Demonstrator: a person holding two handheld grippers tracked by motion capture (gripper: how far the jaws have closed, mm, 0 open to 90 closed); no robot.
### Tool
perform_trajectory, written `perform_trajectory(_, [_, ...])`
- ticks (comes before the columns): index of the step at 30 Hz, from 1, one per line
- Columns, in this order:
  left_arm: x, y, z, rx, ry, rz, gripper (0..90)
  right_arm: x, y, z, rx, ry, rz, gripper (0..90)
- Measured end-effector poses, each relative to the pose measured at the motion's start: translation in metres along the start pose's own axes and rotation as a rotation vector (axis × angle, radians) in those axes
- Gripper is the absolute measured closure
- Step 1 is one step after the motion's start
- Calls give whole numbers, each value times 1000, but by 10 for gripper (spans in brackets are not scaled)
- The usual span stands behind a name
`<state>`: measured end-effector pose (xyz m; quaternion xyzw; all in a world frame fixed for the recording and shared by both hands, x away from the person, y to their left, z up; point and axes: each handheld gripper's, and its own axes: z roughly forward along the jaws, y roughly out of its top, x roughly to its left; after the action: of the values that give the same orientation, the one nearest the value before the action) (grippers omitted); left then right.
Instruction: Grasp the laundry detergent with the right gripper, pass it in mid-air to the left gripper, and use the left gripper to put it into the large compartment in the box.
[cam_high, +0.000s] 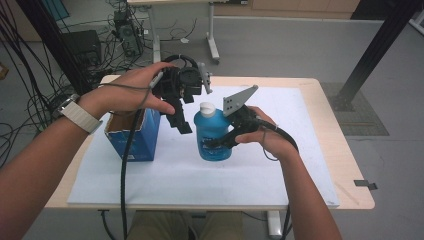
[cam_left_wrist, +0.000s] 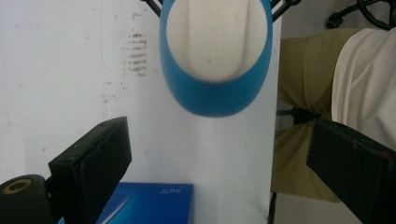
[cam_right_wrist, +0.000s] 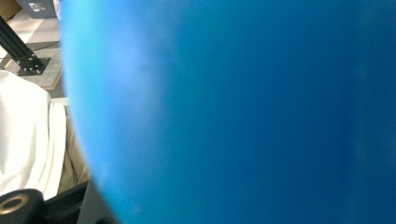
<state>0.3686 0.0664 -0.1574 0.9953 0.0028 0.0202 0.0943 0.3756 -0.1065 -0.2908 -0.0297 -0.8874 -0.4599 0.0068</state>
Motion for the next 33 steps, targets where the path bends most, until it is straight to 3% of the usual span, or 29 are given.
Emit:
perform_trajectory(23, [9,10,5,-35,-11,4,62,-1,6,11,23,21,-15,438])
perform_trajectory(33, [12,13,8,-45,-13,-16,52,-2,6,12,22,15,-12,438])
